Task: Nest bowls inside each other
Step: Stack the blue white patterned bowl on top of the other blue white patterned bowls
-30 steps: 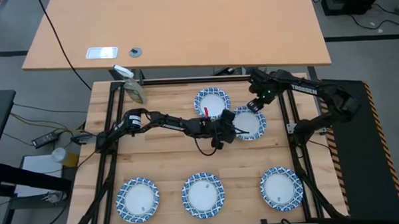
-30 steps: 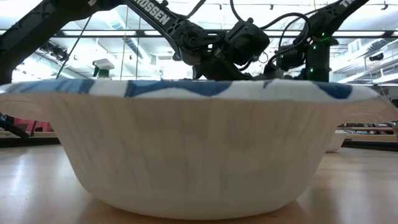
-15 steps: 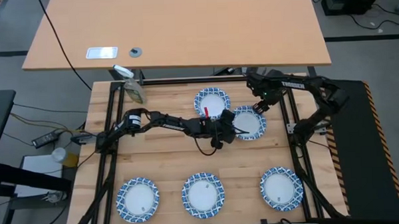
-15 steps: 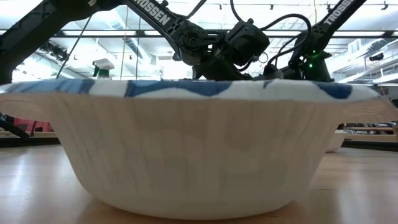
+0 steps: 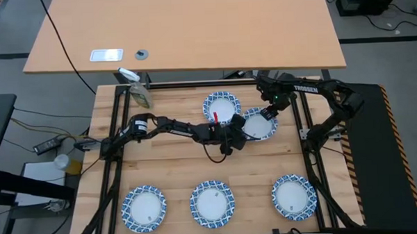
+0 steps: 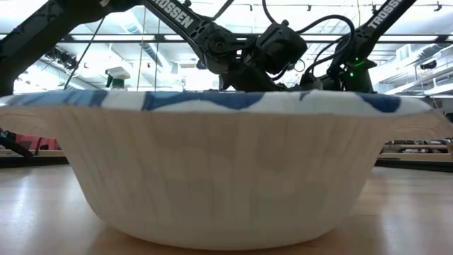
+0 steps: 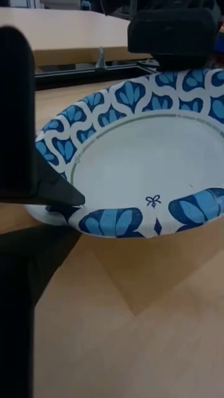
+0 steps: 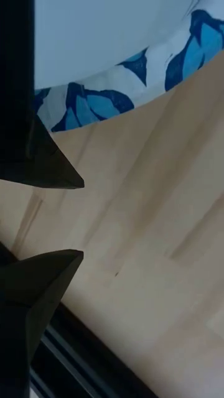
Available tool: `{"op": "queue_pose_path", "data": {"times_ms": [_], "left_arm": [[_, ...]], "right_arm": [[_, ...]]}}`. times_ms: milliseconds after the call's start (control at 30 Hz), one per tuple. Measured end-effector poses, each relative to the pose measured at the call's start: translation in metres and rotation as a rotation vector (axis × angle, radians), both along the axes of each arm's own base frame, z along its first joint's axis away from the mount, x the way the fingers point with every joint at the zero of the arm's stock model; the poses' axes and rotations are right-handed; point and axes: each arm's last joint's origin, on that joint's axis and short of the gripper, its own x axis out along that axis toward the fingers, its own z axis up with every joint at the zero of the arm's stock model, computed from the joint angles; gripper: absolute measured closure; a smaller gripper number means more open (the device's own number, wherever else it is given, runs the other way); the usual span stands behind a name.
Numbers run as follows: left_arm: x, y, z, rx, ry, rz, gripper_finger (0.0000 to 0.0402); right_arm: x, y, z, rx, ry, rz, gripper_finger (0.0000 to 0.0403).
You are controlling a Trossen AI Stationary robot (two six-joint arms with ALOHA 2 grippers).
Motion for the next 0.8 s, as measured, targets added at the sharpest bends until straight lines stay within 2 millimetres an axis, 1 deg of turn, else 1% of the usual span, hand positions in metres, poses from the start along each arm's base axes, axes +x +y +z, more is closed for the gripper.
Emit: {"op": "queue_pose_path", "data": {"times_ms": [300, 400, 667, 800], "left_arm": [[0.0, -0.001, 0.0, 0.011, 0.007, -0.005, 0.0355], [0.0, -0.001, 0.0, 0.039, 0.02, -0.019, 0.0355], [0.0, -0.005, 0.001, 0.104, 0.033, -0.014, 0.0356], [0.0, -0.006, 0.004, 0.137, 0.025, -0.006, 0.0356]], "right_arm": [[0.004, 0.003, 0.0, -0.001, -0.014, 0.022, 0.0225], [0.004, 0.003, 0.003, -0.01, -0.024, 0.027, 0.0225], [-0.003, 0.01, 0.026, -0.072, -0.107, 0.029, 0.0225], [-0.009, 0.017, 0.037, -0.081, -0.115, 0.022, 0.0226]]}}
